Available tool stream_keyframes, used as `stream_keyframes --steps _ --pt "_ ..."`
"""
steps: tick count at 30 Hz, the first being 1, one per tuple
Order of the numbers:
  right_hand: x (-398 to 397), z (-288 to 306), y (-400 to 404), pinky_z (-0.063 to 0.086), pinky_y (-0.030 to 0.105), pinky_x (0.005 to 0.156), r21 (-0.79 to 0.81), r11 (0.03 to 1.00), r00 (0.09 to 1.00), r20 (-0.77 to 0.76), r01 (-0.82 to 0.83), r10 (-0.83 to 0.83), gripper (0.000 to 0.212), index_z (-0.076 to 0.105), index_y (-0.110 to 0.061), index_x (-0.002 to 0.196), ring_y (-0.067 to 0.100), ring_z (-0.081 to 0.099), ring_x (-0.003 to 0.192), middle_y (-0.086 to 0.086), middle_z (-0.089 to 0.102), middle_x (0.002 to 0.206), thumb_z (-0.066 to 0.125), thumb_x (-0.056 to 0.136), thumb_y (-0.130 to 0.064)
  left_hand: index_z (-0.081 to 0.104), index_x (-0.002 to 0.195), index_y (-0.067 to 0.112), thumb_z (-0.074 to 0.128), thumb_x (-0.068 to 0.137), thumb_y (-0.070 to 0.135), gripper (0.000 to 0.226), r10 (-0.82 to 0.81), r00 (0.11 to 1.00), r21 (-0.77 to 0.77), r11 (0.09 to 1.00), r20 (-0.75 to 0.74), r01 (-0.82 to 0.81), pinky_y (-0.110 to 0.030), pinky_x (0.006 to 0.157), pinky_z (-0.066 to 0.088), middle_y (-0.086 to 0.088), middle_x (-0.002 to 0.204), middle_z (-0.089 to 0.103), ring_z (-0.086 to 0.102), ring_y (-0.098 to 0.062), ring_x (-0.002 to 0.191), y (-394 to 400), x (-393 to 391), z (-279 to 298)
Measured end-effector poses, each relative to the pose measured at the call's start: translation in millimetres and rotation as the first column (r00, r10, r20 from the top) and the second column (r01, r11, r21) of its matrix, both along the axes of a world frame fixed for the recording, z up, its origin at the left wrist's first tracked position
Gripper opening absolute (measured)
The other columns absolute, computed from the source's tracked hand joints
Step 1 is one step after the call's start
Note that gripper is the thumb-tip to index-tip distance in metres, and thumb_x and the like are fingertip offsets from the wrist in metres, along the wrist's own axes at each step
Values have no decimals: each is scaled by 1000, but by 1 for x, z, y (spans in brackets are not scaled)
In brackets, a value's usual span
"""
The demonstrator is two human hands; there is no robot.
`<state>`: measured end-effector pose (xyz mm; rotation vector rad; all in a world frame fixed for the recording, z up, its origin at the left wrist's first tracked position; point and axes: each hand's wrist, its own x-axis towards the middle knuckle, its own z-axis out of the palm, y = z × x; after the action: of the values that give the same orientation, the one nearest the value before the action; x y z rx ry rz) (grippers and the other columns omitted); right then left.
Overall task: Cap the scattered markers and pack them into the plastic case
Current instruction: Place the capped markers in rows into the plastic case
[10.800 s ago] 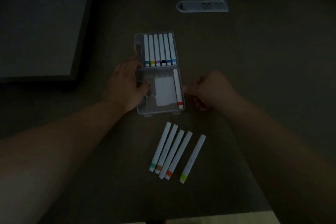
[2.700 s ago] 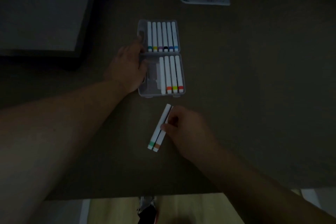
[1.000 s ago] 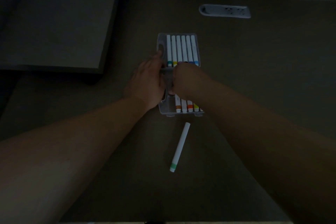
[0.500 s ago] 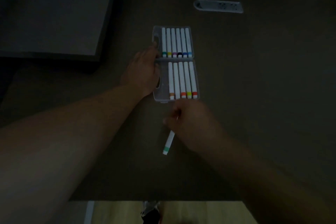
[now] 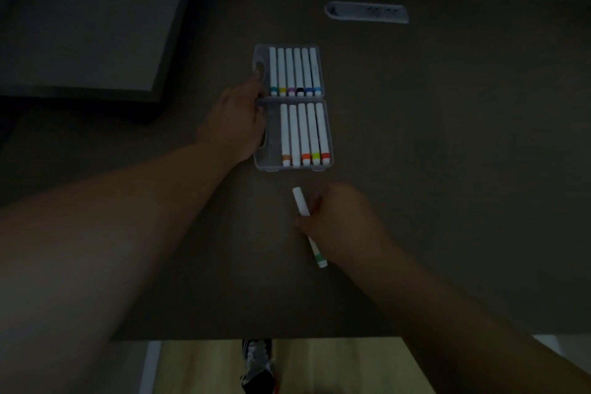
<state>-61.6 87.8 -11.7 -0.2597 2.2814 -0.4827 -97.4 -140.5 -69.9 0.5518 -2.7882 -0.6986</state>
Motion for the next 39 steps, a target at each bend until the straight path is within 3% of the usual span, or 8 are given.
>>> stream_keyframes --steps 6,10,16,21,26,31,36,39 --pt "-20 33 -5 59 41 82 -255 950 983 96 179 -159 12 62 -24 90 15 67 87 0 66 94 73 86 -25 50 126 28 44 98 34 29 -15 1000 4 1000 10 15 -42 90 55 1 124 59 58 -13 109 0 1 0" --pt "-54 43 -31 60 43 80 -331 930 984 -24 159 -177 22 68 -10 94 20 70 86 7 70 91 79 80 -23 46 135 25 44 96 37 41 0 1000 3 1000 3 0 -41 90 55 4 121 60 58 -10 109 1 -1 -2" --pt "-96 22 -81 59 23 65 -348 937 979 -183 21 -90 25 67 -4 98 15 69 78 5 70 92 77 80 -19 45 138 22 39 97 36 44 -16 999 10 1000 27 16 -44 101 49 -1 134 55 52 -16 122 -3 -2 -2" --pt "-105 2 -103 60 35 76 -275 961 970 -238 -12 -57 44 63 -4 117 23 68 92 11 69 104 77 79 -19 39 144 23 42 97 34 49 -36 999 34 999 5 36 -42 103 47 -1 140 52 51 -16 124 -2 -1 0" --pt "-109 -4 -112 57 31 64 -151 983 942 -333 -105 49 18 64 -6 87 25 69 77 9 65 78 74 81 -19 46 140 17 42 96 33 47 -36 999 31 999 3 35 -39 111 40 -2 152 43 44 -19 134 -2 -1 0" --pt "-114 2 -119 61 46 73 -124 992 997 -79 -24 15 44 64 0 100 31 71 80 18 70 86 85 72 -27 37 149 19 44 97 31 53 -67 998 60 996 -11 67 -39 111 39 -4 147 47 45 -18 132 -1 1 5" --pt "-117 16 -116 62 47 68 -121 990 992 109 73 -60 27 62 2 100 33 73 77 23 69 90 75 84 -16 46 140 16 44 96 29 46 -68 998 39 997 16 67 -41 111 39 -4 153 41 44 -18 133 -2 2 6" --pt "-118 15 -116 62 48 68 -122 991 995 93 46 -35 25 62 3 96 34 73 75 24 70 87 76 83 -13 30 152 19 44 96 33 59 -57 998 49 997 20 56 -41 110 41 -3 148 46 47 -16 132 -1 2 5"
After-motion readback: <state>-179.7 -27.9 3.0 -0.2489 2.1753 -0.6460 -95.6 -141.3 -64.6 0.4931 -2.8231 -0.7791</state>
